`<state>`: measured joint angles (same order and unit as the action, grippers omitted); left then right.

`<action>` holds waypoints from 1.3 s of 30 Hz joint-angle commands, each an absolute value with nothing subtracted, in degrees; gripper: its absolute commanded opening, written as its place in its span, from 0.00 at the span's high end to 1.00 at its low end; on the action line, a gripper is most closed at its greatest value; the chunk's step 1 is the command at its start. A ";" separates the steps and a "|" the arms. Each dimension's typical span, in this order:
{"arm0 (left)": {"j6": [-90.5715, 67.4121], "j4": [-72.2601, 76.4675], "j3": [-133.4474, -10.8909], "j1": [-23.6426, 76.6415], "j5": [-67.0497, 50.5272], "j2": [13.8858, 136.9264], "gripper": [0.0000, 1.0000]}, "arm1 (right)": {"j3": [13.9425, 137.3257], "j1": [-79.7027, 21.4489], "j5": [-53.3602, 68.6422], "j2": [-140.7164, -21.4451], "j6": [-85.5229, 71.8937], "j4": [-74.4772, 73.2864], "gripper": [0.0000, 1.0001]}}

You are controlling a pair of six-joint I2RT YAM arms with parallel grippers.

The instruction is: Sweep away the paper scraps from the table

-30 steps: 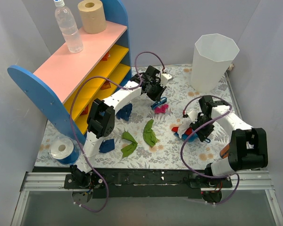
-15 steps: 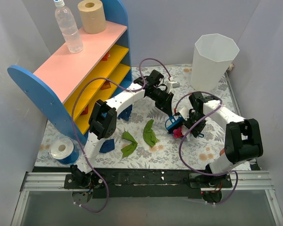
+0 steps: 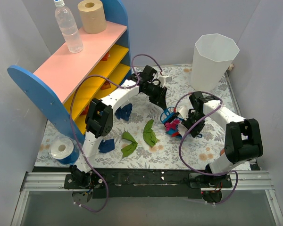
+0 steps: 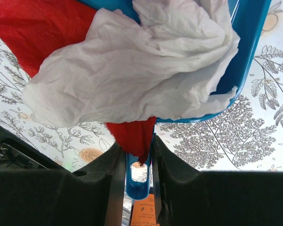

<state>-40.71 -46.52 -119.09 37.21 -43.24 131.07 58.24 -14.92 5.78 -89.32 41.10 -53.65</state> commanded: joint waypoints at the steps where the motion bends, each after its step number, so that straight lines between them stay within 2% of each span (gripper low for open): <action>1: -41.31 -45.70 -120.32 36.92 -43.16 124.19 1.00 | 58.27 -15.12 12.11 -87.80 42.72 -53.53 0.99; 9: -40.61 -45.79 -119.27 36.91 -41.13 122.43 1.00 | 61.52 -15.12 15.73 -88.60 41.75 -49.40 0.99; 22: -38.76 -48.07 -124.54 36.74 -37.09 120.15 1.00 | 58.80 -15.12 17.58 -86.31 40.43 -42.19 0.99; 39: -37.88 -47.81 -123.05 36.74 -34.80 114.35 1.00 | 61.08 -15.03 20.13 -83.32 37.79 -41.84 0.99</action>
<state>-38.65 -48.03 -121.86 37.19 -34.59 121.36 59.09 -14.92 18.24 -85.08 38.76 -43.11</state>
